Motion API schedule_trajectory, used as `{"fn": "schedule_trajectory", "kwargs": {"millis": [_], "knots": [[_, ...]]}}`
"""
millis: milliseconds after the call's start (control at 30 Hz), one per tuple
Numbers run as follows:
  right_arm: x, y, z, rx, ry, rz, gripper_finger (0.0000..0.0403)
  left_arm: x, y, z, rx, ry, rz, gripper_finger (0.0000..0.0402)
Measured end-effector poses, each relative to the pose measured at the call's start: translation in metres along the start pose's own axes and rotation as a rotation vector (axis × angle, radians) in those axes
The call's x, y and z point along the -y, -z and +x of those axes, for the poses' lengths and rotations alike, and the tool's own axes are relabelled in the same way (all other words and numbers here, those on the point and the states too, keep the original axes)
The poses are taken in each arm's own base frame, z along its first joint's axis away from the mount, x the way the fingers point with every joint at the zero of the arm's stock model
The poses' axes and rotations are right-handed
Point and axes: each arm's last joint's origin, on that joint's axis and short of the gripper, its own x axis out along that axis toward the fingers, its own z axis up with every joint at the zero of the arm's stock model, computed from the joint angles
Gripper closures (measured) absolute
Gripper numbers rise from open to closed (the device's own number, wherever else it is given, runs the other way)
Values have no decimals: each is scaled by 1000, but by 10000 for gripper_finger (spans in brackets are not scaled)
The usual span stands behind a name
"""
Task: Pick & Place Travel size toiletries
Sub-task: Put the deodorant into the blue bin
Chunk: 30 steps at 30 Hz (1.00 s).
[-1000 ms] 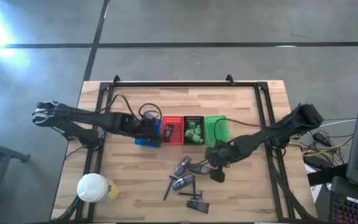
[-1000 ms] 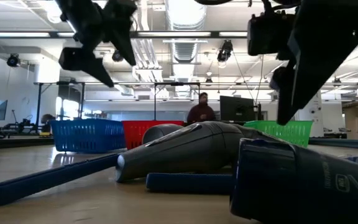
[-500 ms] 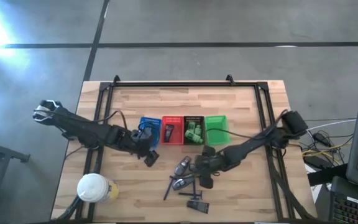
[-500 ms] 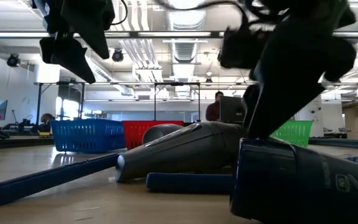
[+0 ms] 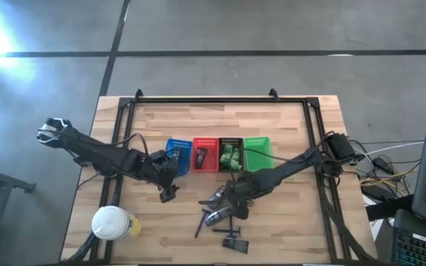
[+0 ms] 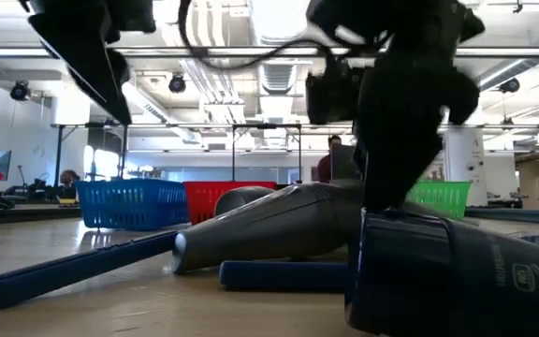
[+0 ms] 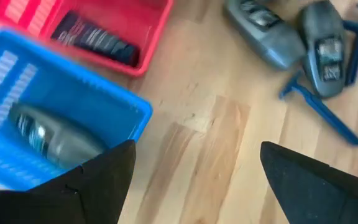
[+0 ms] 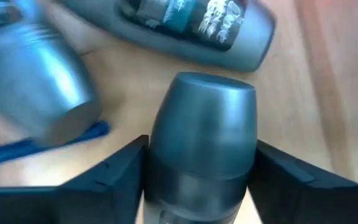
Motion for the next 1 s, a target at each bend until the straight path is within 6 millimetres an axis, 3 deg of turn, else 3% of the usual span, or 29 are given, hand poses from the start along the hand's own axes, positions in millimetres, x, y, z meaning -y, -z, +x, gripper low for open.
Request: {"fn": "schedule_trajectory", "kwargs": {"millis": [67, 200, 300, 500, 633, 833, 1000], "knots": [[4, -8, -12, 12, -54, 31, 201, 3, -1, 0, 18, 22, 101, 53], [17, -24, -43, 94, -125, 94, 201, 8, -6, -1, 81, 64, 303, 53], [33, -37, -68, 178, -165, 197, 201, 11, -9, -1, 119, 84, 333, 53], [56, -68, -125, 538, -306, 381, 201, 12, -26, -4, 347, -4, 49, 56], [62, -80, -151, 778, -325, 403, 201, 10, -37, -7, 452, 100, -193, 70], [58, -91, -171, 961, -403, 318, 201, 6, -46, -30, 709, 381, -387, 102], [54, -95, -179, 1028, -488, 264, 201, -5, -48, -43, 819, 422, -478, 100]]}}
